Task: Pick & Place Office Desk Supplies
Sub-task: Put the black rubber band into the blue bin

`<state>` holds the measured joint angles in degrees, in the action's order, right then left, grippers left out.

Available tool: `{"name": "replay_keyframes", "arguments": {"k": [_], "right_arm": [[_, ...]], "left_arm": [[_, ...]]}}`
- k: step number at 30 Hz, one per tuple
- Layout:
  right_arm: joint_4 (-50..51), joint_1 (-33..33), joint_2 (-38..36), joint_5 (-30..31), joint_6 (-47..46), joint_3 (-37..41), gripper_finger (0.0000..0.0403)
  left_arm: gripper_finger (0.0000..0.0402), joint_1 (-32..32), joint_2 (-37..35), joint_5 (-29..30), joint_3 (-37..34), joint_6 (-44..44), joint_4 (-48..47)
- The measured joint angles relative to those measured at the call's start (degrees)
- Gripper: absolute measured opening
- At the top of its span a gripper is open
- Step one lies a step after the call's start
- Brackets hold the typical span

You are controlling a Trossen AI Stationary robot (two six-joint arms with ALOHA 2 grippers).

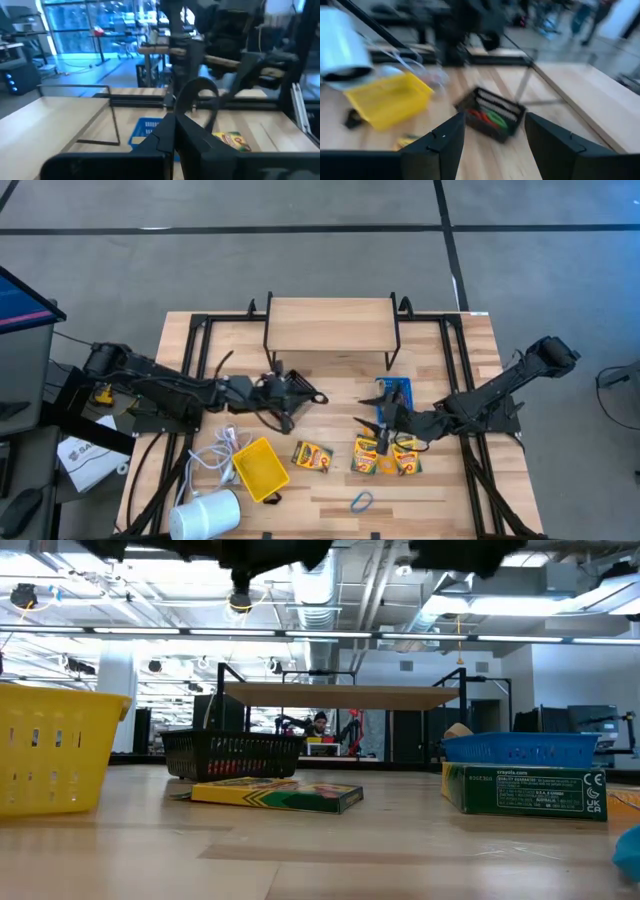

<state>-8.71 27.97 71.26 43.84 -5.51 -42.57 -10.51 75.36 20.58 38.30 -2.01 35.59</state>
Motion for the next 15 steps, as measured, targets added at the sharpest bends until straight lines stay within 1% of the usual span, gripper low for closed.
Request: {"name": "replay_keyframes", "arguments": {"k": [3,7,11,14,15], "right_arm": [[-5.2,-1.5,0.0,-4.5,2.9,0.0,0.0203],[-11.6,-5.6,0.8,-11.4,5.4,0.0,0.0203],[-15.2,-9.8,2.1,-19.5,5.3,0.0,0.0203],[-14.8,-11.5,2.9,-21.7,5.1,0.2,0.0203],[-16.3,-11.8,3.6,-22.5,5.1,0.1,0.0203]], "left_arm": [[0.0002,0.5,0.5,-1.7,-2.7,1.9,3.8],[0.0002,0.5,3.6,-3.0,-2.8,2.1,8.3],[0.0002,0.5,6.4,-3.0,-2.9,1.9,12.2],[0.0002,0.5,6.9,-4.4,-2.8,0.4,14.0],[0.0002,0.5,6.9,-4.5,-2.8,0.3,14.0]]}}
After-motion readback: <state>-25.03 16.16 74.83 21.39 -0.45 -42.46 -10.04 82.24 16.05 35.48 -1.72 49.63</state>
